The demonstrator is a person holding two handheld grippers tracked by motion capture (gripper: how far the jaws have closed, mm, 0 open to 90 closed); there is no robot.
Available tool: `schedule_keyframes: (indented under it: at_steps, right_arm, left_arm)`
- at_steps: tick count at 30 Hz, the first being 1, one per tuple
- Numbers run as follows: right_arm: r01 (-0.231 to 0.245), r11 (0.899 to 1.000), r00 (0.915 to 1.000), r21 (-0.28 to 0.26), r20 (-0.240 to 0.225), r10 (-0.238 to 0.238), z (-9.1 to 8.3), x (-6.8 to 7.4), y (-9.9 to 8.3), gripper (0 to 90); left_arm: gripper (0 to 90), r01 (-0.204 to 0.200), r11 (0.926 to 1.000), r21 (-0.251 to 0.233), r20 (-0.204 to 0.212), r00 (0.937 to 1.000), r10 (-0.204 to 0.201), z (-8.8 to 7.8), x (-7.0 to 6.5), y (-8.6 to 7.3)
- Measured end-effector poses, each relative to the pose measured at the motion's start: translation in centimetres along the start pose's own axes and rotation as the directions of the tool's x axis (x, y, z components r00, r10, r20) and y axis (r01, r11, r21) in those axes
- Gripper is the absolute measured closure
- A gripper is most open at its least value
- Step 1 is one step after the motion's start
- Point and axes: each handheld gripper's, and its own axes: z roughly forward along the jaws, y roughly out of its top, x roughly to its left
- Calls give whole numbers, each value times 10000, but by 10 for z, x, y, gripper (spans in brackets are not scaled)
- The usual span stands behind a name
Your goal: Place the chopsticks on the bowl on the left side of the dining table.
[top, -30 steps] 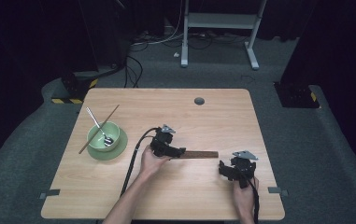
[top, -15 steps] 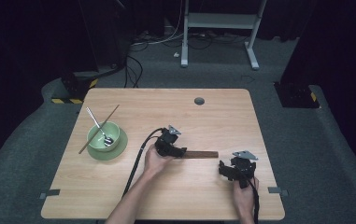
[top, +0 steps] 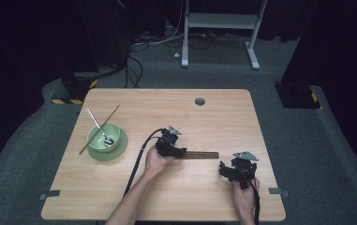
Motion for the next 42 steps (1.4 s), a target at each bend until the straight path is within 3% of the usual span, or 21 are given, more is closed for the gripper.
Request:
schedule_keyframes:
  at_steps: [21,27,30,42]
  right_arm:
    - [97,9999,10000,-33,-21,-97,0,0,0,139]
    - [97,9999,10000,-34,-22,-97,0,0,0,139]
    - [99,9999,9999,-34,-21,-99,0,0,0,139]
    - [97,9999,9999,-36,-23,-98,0,0,0,139]
  left_arm:
    - [478,-134,9999,26,-265,9996,135,-1,5,-1]
    - [508,-153,9999,0,-543,9984,153,-1,5,-1]
    - [530,-390,9992,48,-840,9957,392,0,4,-1]
    - [596,-182,9998,18,-1039,9944,183,0,13,2]
